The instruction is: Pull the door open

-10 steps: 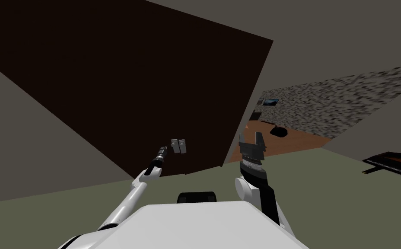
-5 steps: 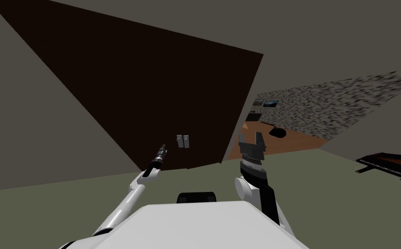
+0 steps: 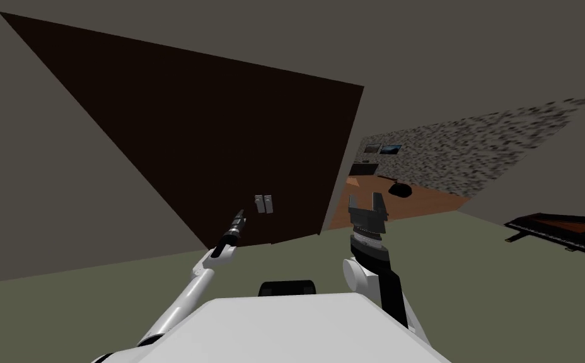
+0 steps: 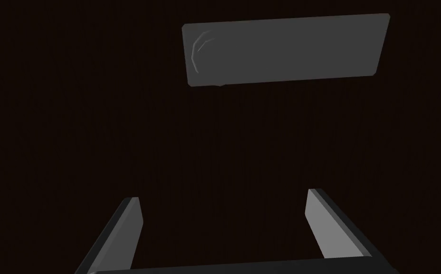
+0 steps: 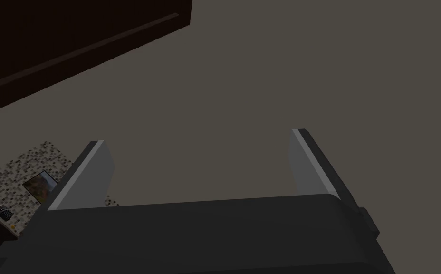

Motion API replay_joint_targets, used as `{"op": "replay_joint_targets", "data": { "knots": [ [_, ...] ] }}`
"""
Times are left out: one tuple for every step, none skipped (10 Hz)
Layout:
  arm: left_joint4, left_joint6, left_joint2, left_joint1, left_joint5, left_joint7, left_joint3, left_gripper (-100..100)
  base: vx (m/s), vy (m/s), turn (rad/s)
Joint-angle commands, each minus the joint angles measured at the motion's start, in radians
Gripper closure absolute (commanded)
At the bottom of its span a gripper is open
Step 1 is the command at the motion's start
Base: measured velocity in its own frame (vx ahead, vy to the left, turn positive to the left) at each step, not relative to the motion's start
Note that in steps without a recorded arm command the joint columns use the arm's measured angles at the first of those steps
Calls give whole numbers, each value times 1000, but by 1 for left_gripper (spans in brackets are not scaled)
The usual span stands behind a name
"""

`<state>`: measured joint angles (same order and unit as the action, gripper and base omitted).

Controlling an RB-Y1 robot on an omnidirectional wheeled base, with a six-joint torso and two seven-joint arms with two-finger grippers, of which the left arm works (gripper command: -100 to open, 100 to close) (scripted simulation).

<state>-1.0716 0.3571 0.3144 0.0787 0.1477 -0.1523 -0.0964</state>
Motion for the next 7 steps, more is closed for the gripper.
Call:
{"op": "replay_joint_targets", "data": {
  "knots": [
    [40,12,22,9,4,-7,-9,-100,-5,55,113],
    [42,12,25,8,5,-6,-13,-100,10,47,14],
    [56,11,44,-5,9,-2,-41,-100,50,73,174],
    [61,10,50,-8,10,-1,-50,-100,62,81,135],
    [70,10,58,-10,12,3,-66,-100,134,92,77],
    [72,10,57,-8,12,4,-68,-100,160,46,11],
    [72,11,54,-4,11,6,-67,-100,165,-9,-36]
  ]
}}
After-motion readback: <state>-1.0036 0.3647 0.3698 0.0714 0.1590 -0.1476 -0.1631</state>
